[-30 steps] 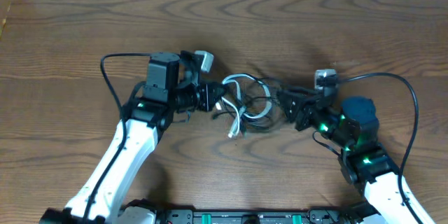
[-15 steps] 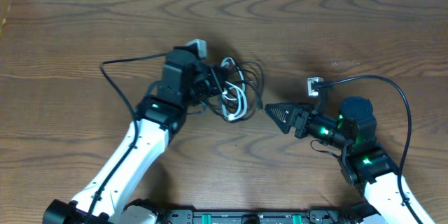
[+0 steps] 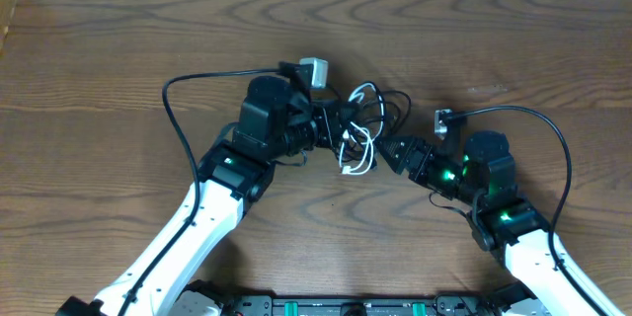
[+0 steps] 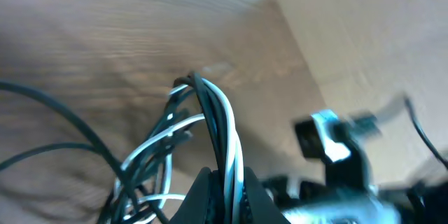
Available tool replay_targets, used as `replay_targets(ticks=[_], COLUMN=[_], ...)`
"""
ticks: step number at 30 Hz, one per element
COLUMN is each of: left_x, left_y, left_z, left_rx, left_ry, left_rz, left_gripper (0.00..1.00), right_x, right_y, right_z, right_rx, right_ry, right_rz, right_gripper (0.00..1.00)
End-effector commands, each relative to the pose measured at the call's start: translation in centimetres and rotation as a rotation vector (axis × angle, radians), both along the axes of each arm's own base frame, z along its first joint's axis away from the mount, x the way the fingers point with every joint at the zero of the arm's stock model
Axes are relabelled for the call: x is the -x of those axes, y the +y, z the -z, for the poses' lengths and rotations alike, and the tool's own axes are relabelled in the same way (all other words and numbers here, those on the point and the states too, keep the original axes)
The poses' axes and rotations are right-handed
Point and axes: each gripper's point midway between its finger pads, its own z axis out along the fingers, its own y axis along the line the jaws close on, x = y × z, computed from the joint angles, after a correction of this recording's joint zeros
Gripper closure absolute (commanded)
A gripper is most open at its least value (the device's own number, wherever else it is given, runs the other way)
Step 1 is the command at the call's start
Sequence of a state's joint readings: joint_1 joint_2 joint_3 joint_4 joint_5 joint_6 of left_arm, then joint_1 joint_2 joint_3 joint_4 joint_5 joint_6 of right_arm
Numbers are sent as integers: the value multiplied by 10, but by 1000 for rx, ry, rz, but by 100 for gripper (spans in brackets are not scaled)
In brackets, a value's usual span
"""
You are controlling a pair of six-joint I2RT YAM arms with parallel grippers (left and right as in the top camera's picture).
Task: Untangle cables
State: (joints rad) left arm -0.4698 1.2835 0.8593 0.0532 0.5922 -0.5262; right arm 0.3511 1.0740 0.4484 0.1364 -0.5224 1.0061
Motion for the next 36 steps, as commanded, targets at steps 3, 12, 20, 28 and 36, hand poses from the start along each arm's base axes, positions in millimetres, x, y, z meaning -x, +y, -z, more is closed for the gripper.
replay_targets(ticks=[3,12,20,28,36], left_x=[28,39,40,26,18], left_y=[-17,-32,-16,20,28], left_z=[-26,-48,-96,-100,-65], left_rx=[16,69,120,89,82], left_ry=[-183,-281,-448,-431,-185], left_rz=[247,320,276,172,99], left_gripper=[92,93,92,92,92], right_x=[-4,7,24,18,10], right_y=[0,10,-23,-48,-56], right_z=[-3,13,81,92,78], right_rx=[-50,0,255,369,383], right_ry=[47,82,268,242,161], right_rz=[47,-5,86,141,142], right_gripper=[19,22,32,33,27])
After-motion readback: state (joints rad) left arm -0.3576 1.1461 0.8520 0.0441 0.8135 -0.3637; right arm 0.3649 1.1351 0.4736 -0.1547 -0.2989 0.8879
